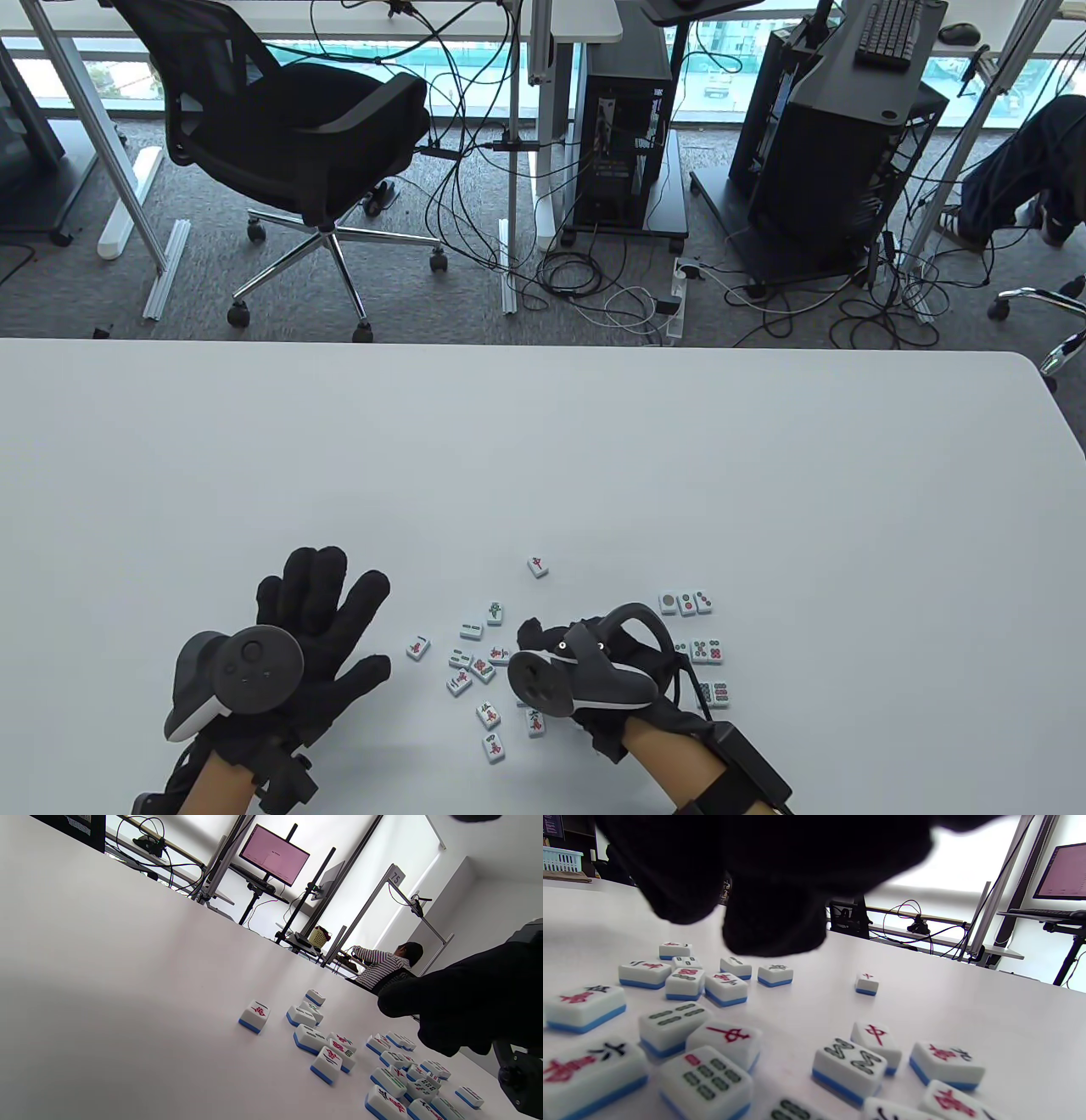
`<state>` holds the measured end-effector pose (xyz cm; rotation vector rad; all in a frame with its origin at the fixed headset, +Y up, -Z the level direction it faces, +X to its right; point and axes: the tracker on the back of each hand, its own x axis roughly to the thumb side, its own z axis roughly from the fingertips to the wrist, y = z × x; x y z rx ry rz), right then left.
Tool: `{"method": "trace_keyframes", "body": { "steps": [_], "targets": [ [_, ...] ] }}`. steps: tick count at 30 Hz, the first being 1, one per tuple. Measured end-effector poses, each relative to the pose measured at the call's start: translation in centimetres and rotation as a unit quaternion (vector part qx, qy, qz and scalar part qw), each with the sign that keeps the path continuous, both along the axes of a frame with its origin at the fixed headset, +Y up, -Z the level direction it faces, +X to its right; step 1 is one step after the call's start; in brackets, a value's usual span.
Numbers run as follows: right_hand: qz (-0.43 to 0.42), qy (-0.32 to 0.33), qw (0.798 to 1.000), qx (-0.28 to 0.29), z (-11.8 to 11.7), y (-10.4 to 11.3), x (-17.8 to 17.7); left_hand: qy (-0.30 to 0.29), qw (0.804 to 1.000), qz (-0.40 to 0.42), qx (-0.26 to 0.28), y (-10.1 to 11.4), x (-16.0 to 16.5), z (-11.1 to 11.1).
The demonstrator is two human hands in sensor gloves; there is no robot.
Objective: Mahjong suit sorting
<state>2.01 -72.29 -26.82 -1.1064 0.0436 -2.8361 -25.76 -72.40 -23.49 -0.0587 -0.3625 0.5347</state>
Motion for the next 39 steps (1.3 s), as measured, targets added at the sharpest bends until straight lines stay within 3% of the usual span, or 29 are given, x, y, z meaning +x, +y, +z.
{"method": "trace_keyframes", "body": {
  "steps": [15, 31, 39],
  "targets": [
    [0.059, -0.054, 0.996, 0.046, -1.0, -2.6, -5.7, 0.001, 1.0, 0.009, 0.003, 0.1, -0.2, 0.0],
    [0.092, 0.008, 0.996, 0.001, 0.5, -2.5, -5.8, 0.004, 1.0, 0.013, 0.004, 0.2, -0.4, 0.0],
    [0.1, 0.034, 0.994, 0.03, 0.9, -3.0, -5.7, 0.003, 1.0, 0.012, 0.004, 0.1, -0.5, 0.0]
  ]
}}
